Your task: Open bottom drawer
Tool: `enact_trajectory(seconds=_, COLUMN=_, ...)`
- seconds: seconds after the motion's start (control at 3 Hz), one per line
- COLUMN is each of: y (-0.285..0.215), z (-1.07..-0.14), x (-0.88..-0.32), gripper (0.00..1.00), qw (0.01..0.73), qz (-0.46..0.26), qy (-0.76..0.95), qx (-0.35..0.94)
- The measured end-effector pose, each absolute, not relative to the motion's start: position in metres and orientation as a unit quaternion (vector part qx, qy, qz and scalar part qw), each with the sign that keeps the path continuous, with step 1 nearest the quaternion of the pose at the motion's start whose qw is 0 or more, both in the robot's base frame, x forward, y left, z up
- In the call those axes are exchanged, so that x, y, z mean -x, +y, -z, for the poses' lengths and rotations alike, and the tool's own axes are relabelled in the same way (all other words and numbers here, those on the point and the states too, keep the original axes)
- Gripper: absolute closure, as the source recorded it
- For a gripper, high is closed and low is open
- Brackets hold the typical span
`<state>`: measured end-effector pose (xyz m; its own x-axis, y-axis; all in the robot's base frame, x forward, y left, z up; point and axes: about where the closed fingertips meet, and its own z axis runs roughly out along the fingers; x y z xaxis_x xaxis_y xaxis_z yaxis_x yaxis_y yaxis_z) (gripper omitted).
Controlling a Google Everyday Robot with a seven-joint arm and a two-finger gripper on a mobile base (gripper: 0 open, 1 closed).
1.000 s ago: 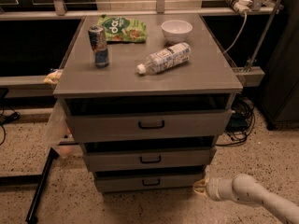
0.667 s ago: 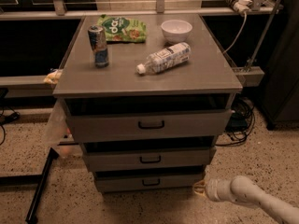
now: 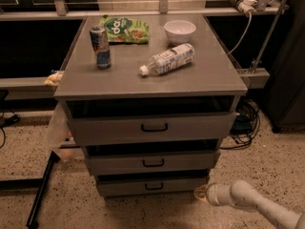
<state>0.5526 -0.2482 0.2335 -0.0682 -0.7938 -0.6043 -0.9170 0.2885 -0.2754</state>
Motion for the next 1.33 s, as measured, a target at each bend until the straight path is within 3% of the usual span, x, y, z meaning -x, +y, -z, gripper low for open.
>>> enact_trajectory(seconds=0.33, y=-0.243, z=-0.221, x=-0.558, gripper=0.19, qw=0.341, qz=-0.096, qy=0.723, qx=0.593)
enact_trajectory(seconds=0.67, y=-0.238, z=-0.214, x=-0.565, gripper=0.13, qw=0.346, qz=-0.101, qy=0.718, qx=0.596)
enact_trajectory(seconds=1.33, y=-0.221, z=-0.206, x=-0.582, gripper=0.12, qw=0.357, qz=-0.115, qy=0.705, qx=0.602)
